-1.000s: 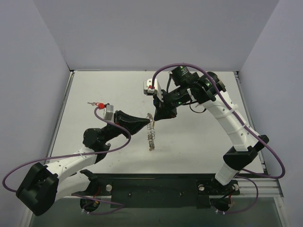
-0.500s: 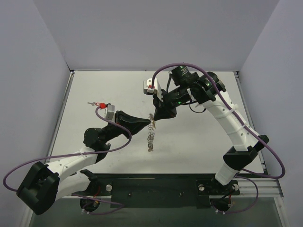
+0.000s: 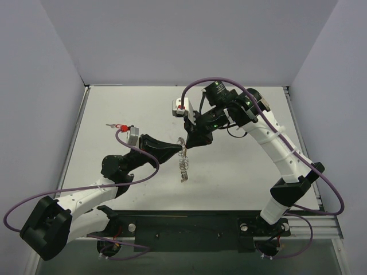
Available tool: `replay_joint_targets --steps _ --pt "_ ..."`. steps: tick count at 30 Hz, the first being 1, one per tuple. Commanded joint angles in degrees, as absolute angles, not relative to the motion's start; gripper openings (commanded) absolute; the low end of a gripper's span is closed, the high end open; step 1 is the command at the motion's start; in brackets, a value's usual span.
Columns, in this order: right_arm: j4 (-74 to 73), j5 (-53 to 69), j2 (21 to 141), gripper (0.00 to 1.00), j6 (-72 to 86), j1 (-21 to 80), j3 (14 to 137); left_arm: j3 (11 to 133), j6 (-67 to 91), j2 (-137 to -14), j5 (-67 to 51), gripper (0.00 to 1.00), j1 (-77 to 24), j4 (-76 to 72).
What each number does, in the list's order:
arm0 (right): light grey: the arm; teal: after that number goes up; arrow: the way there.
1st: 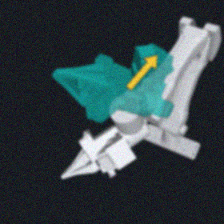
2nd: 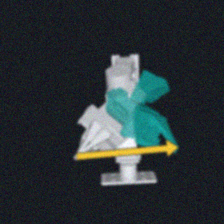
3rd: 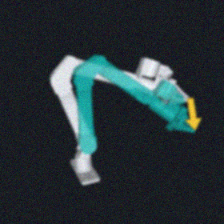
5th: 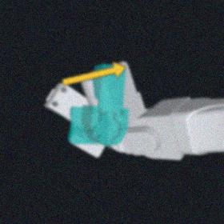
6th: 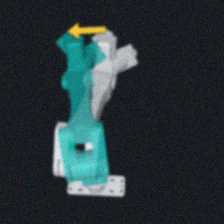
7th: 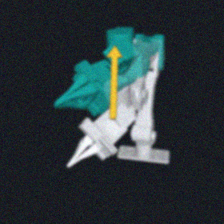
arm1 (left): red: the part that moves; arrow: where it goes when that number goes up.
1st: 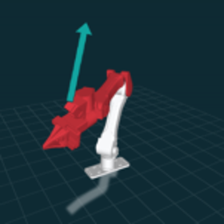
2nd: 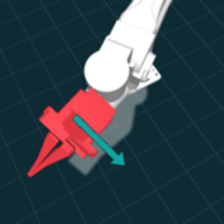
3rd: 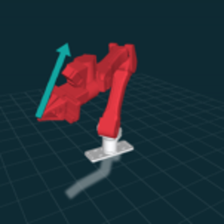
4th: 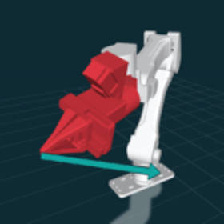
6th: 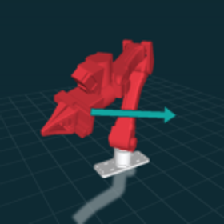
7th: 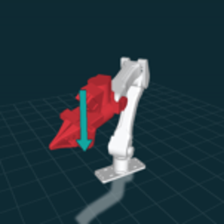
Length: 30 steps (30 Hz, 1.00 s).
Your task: Put the keys on the keyring
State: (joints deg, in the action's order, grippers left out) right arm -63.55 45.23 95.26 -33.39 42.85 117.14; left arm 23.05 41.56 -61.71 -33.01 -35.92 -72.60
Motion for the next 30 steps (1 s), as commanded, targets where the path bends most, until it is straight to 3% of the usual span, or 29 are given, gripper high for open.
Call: replay_joint_targets --steps 1,18,25,30 --pt "-62.75 45.35 94.57 0.00 -33.13 43.07 117.25 23.38 41.66 -60.29 -32.61 0.00 -36.12 -83.15" --pt "-65.82 48.16 92.73 0.00 -37.34 40.87 118.21 23.11 34.47 -57.84 -37.78 0.00 -34.81 -78.32" --pt "-80.05 43.68 92.10 0.00 -60.79 32.36 119.26 31.28 0.93 -47.12 -49.56 0.00 -34.63 -40.48" --pt "-87.54 41.66 89.40 0.00 -74.87 29.79 118.83 33.05 -9.48 -46.14 -50.36 0.00 -34.54 -34.36"
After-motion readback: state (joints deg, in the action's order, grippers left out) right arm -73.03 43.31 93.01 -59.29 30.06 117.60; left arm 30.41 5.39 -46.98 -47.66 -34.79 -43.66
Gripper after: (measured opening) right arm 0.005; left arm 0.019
